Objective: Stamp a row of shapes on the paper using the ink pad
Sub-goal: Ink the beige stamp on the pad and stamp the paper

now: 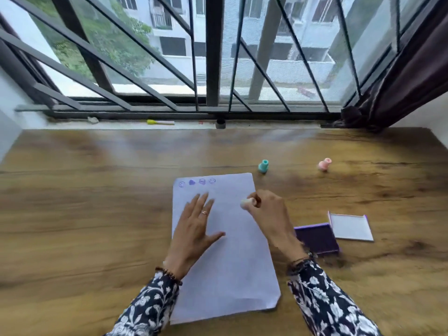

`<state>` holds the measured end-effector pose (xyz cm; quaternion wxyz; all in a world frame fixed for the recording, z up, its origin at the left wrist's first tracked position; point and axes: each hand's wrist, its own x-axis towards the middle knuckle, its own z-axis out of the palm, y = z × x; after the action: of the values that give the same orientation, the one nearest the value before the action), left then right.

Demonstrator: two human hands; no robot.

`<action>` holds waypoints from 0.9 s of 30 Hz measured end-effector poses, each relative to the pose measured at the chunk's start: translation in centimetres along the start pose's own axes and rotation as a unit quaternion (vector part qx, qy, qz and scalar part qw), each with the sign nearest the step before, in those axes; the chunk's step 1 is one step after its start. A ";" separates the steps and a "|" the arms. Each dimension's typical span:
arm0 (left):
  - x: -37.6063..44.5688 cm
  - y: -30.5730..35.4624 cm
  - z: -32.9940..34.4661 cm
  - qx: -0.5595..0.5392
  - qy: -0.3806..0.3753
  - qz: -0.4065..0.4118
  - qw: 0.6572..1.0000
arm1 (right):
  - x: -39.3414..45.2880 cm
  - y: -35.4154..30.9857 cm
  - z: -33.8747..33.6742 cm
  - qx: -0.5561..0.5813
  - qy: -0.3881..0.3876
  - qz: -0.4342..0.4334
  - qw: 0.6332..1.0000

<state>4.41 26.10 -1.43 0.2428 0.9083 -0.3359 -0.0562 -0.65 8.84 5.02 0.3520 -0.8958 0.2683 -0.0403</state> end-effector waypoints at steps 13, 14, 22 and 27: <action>2.8 -9.3 -3.8 -0.015 -0.061 -0.049 0.997 | 5.5 -4.0 6.3 -0.037 0.091 0.029 0.995; 2.8 -9.5 -3.6 -0.020 -0.051 -0.048 0.997 | 5.6 -3.9 6.6 -0.043 0.097 0.029 0.994; 2.7 -10.1 -2.7 -0.032 -0.018 -0.032 0.999 | 6.7 -4.1 8.3 -0.170 0.110 0.006 0.979; 2.7 -10.3 -2.4 -0.031 -0.007 -0.021 0.999 | 7.7 -4.5 7.9 -0.242 0.049 -0.020 0.969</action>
<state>13.10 32.15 -4.05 0.2676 0.9068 -0.3163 -0.0778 10.05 12.46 1.10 0.1098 -0.9566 0.2689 -0.0252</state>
